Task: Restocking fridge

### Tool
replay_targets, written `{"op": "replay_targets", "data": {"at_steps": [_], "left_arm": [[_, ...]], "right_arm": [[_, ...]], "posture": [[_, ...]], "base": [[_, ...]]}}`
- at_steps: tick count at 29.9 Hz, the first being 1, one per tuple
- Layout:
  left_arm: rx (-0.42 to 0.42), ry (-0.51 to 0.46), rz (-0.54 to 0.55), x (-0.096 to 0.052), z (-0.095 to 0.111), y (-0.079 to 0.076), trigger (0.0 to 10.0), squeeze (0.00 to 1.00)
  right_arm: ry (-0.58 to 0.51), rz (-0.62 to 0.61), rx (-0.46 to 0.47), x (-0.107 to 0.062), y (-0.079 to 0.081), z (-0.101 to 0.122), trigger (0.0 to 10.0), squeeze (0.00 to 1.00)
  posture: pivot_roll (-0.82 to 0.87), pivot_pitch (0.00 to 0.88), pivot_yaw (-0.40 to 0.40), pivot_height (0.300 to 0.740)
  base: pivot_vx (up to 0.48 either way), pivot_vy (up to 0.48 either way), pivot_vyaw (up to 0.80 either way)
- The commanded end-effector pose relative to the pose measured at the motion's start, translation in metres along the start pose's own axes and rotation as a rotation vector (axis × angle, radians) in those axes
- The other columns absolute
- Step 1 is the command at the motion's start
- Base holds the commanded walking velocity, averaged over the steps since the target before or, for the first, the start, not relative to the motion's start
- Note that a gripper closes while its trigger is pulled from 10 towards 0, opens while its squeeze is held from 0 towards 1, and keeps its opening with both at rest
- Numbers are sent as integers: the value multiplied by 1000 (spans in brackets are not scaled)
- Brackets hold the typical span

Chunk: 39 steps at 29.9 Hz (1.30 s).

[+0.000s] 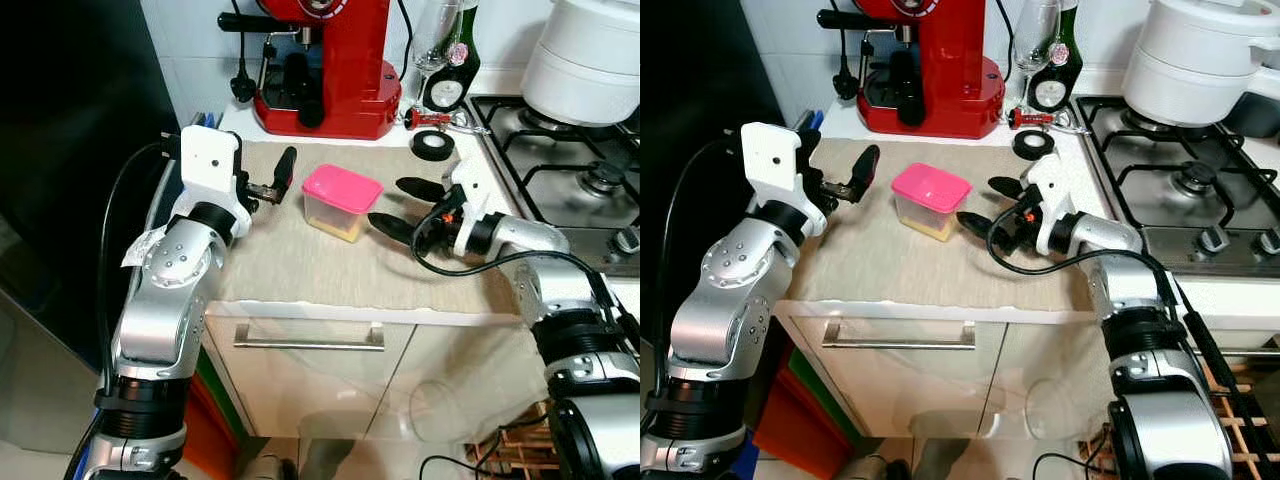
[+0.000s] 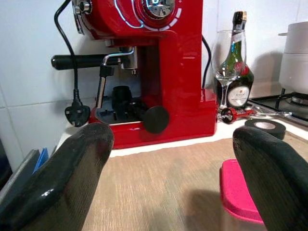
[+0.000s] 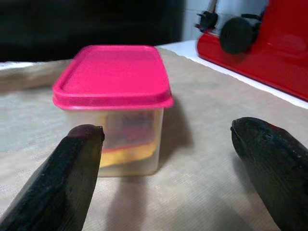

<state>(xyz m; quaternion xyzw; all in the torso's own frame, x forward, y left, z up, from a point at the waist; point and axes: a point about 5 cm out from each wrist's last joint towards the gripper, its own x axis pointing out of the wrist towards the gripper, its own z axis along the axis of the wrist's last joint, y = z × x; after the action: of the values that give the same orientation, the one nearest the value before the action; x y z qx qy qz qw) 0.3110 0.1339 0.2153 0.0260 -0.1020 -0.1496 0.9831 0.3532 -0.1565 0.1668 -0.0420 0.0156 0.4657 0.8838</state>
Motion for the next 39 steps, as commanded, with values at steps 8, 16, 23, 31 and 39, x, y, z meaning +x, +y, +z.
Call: {"op": "replay_targets", "data": {"at_steps": [8, 16, 23, 31, 39], "left_arm": [[-1, -8, -19, 4, 1, -3, 10000, 0], [0, -6, -21, 4, 1, -4, 10000, 0], [-1, -6, -24, 5, 1, -5, 10000, 0], [-4, -4, -27, 5, 0, -7, 10000, 0], [-3, 0, -24, 4, -1, -7, 10000, 0]], "right_arm": [[5, 105, 32, 12, 6, 3, 10000, 0], [-11, 109, 54, 24, 14, 5, 10000, 0], [11, 48, 39, 31, 15, -2, 10000, 0], [-3, -118, 70, 41, 13, -9, 0, 0], [-38, -229, 22, 48, 15, -4, 0, 0]], "posture": [[-31, 15, 35, 740], [-33, 16, 35, 740], [-34, 16, 32, 740], [-37, 18, 31, 740], [-34, 19, 26, 740]], "base": [[0, 0, 0], [0, 0, 0], [0, 0, 0], [0, 0, 0], [0, 0, 0]]}}
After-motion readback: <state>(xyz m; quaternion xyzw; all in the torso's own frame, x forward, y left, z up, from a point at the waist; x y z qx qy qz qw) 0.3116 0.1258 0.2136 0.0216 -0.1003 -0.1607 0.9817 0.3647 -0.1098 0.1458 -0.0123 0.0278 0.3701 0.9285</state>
